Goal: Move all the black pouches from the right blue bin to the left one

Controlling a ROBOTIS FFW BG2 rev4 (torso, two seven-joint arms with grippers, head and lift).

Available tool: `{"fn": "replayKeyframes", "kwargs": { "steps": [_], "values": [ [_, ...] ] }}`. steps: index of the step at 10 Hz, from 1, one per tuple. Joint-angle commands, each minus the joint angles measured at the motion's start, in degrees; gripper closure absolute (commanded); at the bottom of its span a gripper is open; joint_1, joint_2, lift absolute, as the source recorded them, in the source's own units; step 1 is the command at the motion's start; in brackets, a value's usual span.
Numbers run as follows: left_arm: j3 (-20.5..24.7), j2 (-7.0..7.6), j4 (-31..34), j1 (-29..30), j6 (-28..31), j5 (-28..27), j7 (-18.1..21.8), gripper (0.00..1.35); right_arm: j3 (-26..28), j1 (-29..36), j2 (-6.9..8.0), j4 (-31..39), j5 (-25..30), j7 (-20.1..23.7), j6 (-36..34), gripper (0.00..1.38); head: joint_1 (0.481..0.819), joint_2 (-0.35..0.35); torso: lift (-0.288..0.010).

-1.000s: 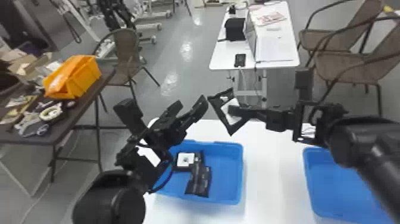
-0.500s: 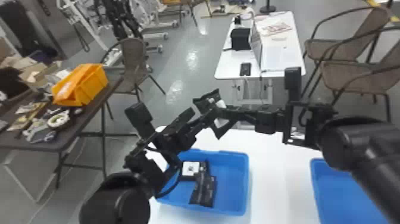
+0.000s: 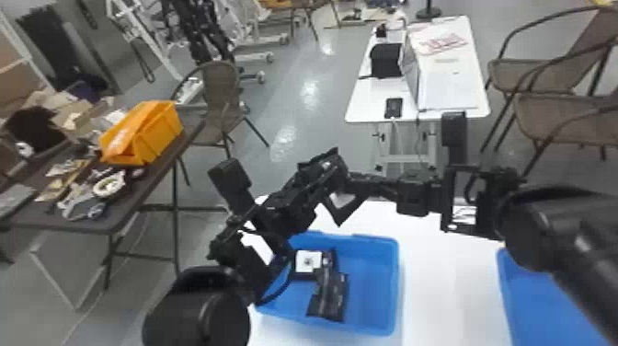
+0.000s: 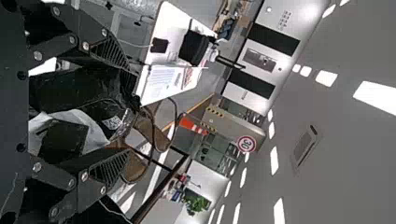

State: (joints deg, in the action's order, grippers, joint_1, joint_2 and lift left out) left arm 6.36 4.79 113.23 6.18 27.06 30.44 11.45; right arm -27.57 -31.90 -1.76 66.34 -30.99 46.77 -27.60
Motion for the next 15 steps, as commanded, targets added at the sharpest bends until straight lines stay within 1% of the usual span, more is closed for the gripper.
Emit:
{"fn": "replayKeyframes", "kwargs": {
  "steps": [1, 4, 5, 6, 7, 8, 9, 10, 11, 12, 13, 14, 15],
  "values": [
    [-0.12, -0.75, 0.32, 0.24, -0.34, -1.43, -0.20, 1.19, -0.03, 0.08, -0.09, -0.07, -0.12, 0.08, 0.00, 1.28, 0.644, 0.322, 0.010],
    [-0.65, -0.40, 0.59, 0.33, -0.87, -2.05, -0.37, 1.21, 0.06, -0.10, 0.00, -0.59, -0.30, 0.08, 0.35, 1.28, 0.645, 0.320, 0.010],
    [-0.65, -0.40, 0.59, 0.41, -1.13, -2.22, -0.37, 1.21, 0.06, -0.10, 0.00, -1.03, -0.39, 0.08, 0.44, 1.23, 0.644, 0.319, 0.010],
    [-0.29, -0.40, 0.59, 0.85, -1.92, -3.98, -0.37, 1.21, 0.85, 0.43, 0.00, -1.47, -1.00, 0.08, 0.88, 0.69, 0.644, 0.319, 0.010],
    [0.67, -0.57, 0.50, 1.65, -3.33, -6.79, -0.37, 1.21, 3.75, 2.19, 0.09, -0.77, -0.30, -0.01, 0.79, 0.13, 0.644, 0.319, 0.010],
    [1.90, -1.63, 0.50, 3.32, -5.09, -12.15, -0.37, 1.21, 7.35, 4.39, 0.09, 1.52, 1.81, -1.24, -0.61, 0.02, 0.646, 0.321, 0.010],
    [3.05, -2.68, -0.38, 4.99, -6.76, -17.25, -0.37, 1.21, 11.48, 7.46, -0.35, 6.09, 5.33, -4.06, -2.99, 0.13, 0.652, 0.321, 0.010],
    [3.92, -3.74, -2.40, 6.65, -7.64, -19.10, -0.46, 1.21, 15.44, 11.24, -0.88, 11.01, 7.00, -8.27, -5.45, 0.16, 0.666, 0.316, 0.010],
    [4.19, -4.62, -4.51, 7.89, -8.43, -19.89, -1.25, 1.21, 19.31, 14.49, -0.96, 14.35, 7.87, -10.74, -7.03, 0.16, 0.678, 0.308, 0.010],
    [4.19, -4.94, -7.32, 8.94, -10.36, -19.10, -2.04, 1.01, 22.64, 16.60, -1.05, 16.54, 9.46, -11.44, -7.91, 0.16, 0.695, 0.285, 0.010],
    [4.01, -4.94, -10.13, 9.47, -13.96, -18.31, -1.78, 0.53, 24.75, 17.92, -1.14, 18.30, 10.16, -11.88, -8.52, 0.17, 0.695, 0.263, 0.010],
    [3.57, -4.26, -12.16, 9.64, -18.18, -17.87, -1.43, 0.13, 25.63, 18.71, -1.32, 19.01, 10.69, -11.97, -8.61, 0.17, 0.695, 0.240, 0.010],
    [3.31, -3.47, -12.51, 9.47, -18.71, -16.99, -1.43, 0.07, 25.90, 19.50, -1.40, 19.53, 11.65, -12.23, -8.70, 0.17, 0.695, 0.230, 0.010]
  ]
}}
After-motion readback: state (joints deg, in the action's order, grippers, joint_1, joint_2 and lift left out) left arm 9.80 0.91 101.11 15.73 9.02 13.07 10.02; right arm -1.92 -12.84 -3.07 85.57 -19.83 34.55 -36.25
